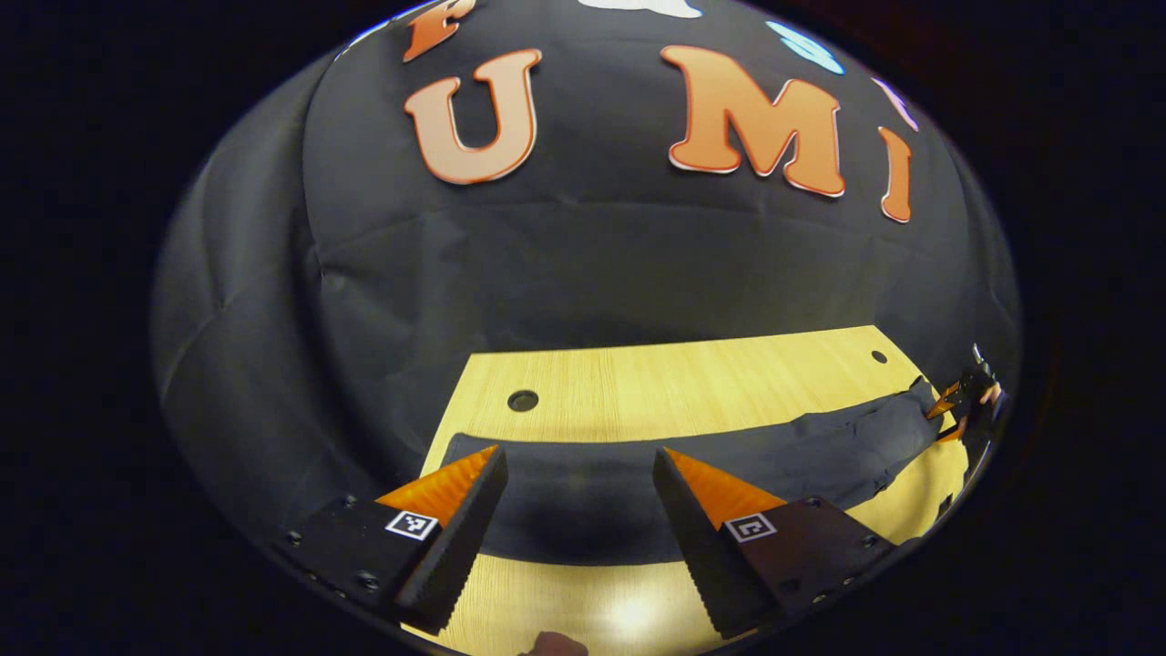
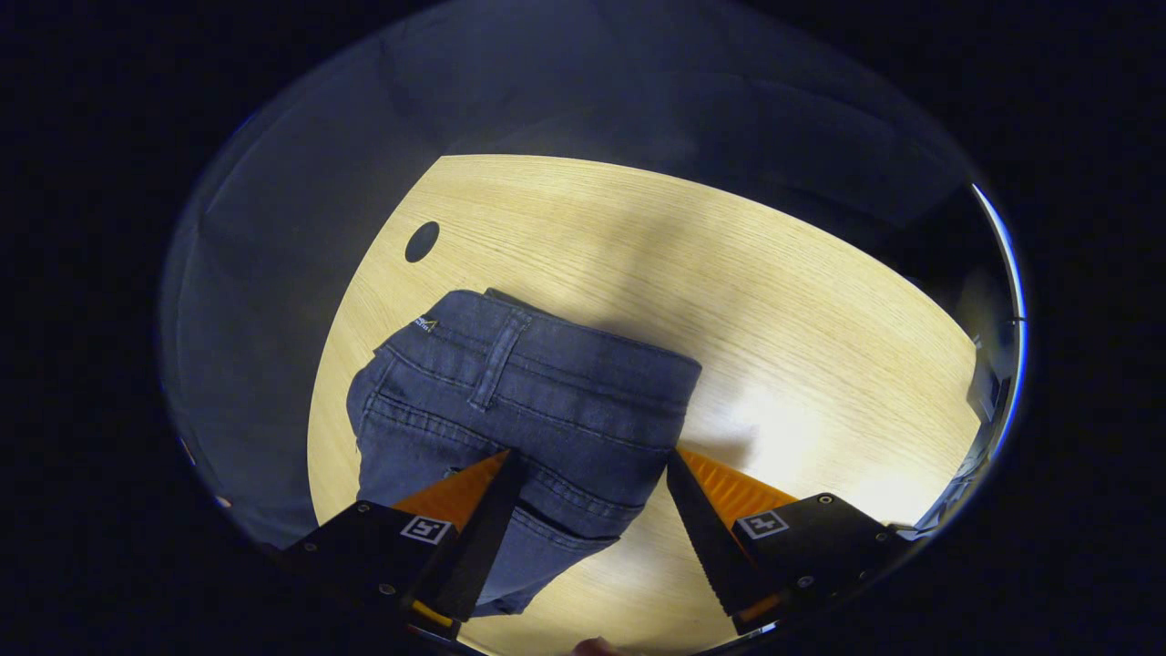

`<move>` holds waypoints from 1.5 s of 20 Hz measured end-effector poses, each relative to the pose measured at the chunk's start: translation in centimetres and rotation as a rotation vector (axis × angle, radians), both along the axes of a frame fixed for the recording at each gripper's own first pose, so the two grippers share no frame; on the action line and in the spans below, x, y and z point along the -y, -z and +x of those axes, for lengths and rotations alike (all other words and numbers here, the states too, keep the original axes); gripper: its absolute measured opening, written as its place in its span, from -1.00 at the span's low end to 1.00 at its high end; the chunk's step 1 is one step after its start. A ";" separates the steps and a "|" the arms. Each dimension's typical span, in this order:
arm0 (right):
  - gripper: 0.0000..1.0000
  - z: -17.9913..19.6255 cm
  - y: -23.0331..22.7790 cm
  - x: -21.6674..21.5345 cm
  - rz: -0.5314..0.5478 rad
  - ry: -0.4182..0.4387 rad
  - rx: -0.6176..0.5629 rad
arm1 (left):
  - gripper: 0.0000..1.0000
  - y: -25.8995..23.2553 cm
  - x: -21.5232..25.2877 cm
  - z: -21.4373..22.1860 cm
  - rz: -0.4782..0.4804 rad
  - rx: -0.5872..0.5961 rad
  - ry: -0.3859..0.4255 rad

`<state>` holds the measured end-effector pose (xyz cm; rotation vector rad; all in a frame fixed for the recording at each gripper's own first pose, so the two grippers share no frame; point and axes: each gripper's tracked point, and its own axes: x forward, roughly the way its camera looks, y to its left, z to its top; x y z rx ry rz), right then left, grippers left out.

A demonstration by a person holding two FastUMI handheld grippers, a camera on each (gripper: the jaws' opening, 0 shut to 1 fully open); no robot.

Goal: Grasp the waist and the cuffs of the jeans and fold them to make the two legs overlap; first hold the waist and fold one-third of the jeans toward the cuffs, then hold the cuffs and fold the remaining one-third in the same direction to finish folding.

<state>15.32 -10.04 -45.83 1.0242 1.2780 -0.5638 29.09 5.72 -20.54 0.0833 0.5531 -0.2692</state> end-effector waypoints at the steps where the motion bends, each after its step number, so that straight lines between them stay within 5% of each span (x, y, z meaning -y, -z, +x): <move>1: 0.96 0.1 0.2 -0.1 0.001 0.002 0.000 | 0.96 -0.6 0.5 -0.4 0.005 0.018 0.004; 9: 0.81 -0.8 1.6 0.4 -0.025 0.008 -0.039 | 0.94 -0.8 4.5 -3.7 -0.020 0.023 0.052; 12: -0.36 0.1 2.2 -1.0 0.070 0.098 0.010 | 0.95 -0.8 5.4 -4.7 -0.024 0.031 0.045; 14: -0.68 1.0 1.8 -0.5 0.045 0.108 0.039 | 0.95 -1.0 6.1 -5.8 -0.017 0.048 0.046; 25: -0.87 2.3 -6.7 0.1 -0.065 0.141 0.222 | 0.94 -2.6 4.7 -7.2 -0.017 0.142 0.032; 26: -0.99 4.6 -2.1 -1.6 -0.049 0.156 0.224 | 0.94 -2.5 4.5 -7.3 -0.024 0.140 0.039; 30: -0.99 4.3 -5.7 -1.4 -0.070 0.137 0.285 | 0.94 -1.6 2.9 -7.5 -0.037 0.126 0.037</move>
